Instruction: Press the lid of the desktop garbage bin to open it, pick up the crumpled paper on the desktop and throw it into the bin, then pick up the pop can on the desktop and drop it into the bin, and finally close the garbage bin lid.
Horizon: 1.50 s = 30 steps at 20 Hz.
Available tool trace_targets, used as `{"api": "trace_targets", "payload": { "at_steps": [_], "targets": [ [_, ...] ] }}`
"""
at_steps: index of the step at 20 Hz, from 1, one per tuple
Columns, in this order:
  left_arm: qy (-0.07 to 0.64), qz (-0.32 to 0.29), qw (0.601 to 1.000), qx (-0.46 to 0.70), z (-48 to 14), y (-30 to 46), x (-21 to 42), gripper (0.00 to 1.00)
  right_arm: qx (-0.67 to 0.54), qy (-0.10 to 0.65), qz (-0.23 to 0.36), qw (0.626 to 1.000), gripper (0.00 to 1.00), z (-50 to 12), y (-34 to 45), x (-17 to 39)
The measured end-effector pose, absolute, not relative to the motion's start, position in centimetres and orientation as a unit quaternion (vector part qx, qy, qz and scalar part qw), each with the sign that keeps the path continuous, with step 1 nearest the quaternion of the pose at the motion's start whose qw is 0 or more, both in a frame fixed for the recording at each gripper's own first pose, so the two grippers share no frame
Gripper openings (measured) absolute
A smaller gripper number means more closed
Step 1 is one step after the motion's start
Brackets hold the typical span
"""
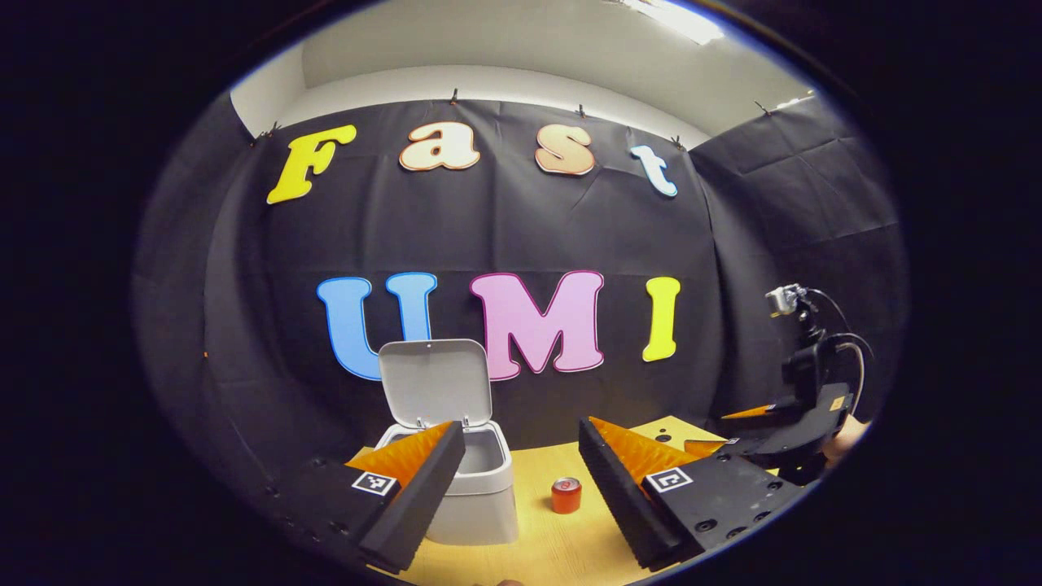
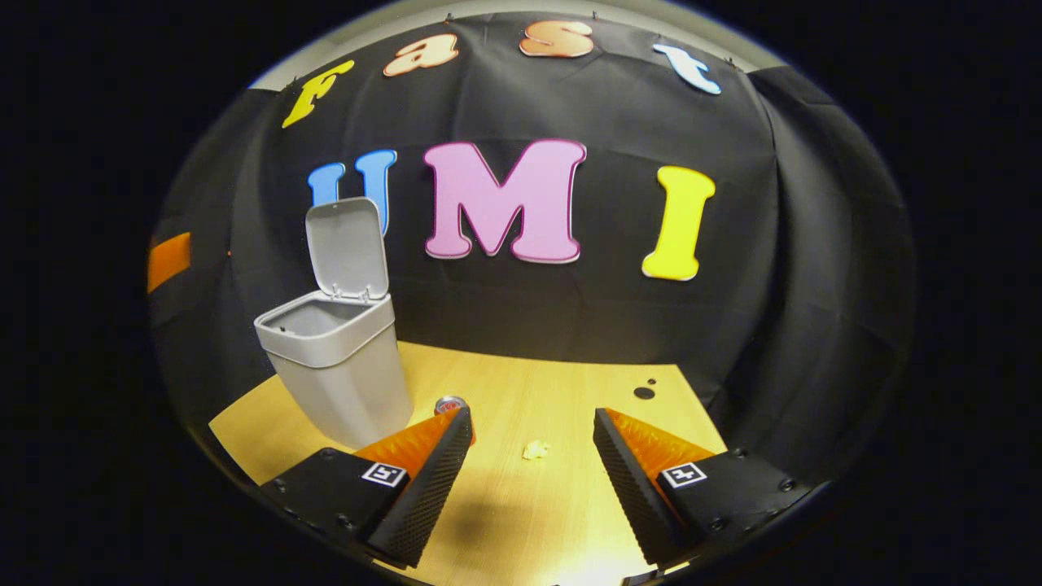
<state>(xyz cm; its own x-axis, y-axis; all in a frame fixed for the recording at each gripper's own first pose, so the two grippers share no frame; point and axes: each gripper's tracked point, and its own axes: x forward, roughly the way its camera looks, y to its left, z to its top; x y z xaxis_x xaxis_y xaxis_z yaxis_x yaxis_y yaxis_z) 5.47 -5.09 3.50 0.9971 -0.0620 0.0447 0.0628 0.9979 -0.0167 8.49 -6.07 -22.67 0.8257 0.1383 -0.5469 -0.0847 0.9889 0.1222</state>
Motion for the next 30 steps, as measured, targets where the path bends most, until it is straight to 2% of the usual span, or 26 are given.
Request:
{"api": "trace_targets", "payload": {
  "at_steps": [3,9,12,16,24,26,27,28,29,30],
  "targets": [
    [0.009,-0.032,0.999,-0.029,1.5,-5.4,5.3,0.95,0.079,0.375,0.079,0.92,0.97,-28.0,-4.6,9.6],
    [0.048,0.011,0.998,-0.039,-1.0,-3.3,5.3,0.95,0.061,0.465,0.091,0.878,0.98,-36.6,-4.1,12.8],
    [0.07,0.038,0.996,-0.048,-2.3,-2.0,5.4,0.95,0.075,0.496,0.076,0.862,0.98,-40.4,-3.8,14.5],
    [0.099,0.071,0.99,-0.064,-4.1,-0.7,5.4,0.95,0.09,0.54,0.024,0.837,0.98,-44.9,-4.9,15.8],
    [0.141,0.147,0.975,-0.088,-6.1,1.7,5.5,0.96,0.106,0.58,0.008,0.808,0.98,-50.7,-5.2,17.2],
    [0.143,0.152,0.974,-0.088,-6.0,1.5,5.8,0.95,0.09,0.582,0.017,0.808,0.95,-51.3,-4.9,17.0],
    [0.143,0.151,0.974,-0.087,-5.9,1.3,6.0,0.95,0.082,0.583,0.02,0.808,0.75,-51.7,-4.8,17.0],
    [0.144,0.15,0.974,-0.085,-6.1,1.0,6.1,0.95,0.078,0.583,0.022,0.808,0.88,-51.9,-4.7,16.9],
    [0.145,0.151,0.974,-0.083,-6.0,0.9,6.2,0.95,0.068,0.581,0.02,0.811,0.78,-51.9,-4.9,17.1],
    [0.145,0.15,0.975,-0.081,-6.1,0.8,6.2,0.95,0.064,0.574,0.022,0.816,0.74,-52.1,-4.8,17.5]
  ]
}}
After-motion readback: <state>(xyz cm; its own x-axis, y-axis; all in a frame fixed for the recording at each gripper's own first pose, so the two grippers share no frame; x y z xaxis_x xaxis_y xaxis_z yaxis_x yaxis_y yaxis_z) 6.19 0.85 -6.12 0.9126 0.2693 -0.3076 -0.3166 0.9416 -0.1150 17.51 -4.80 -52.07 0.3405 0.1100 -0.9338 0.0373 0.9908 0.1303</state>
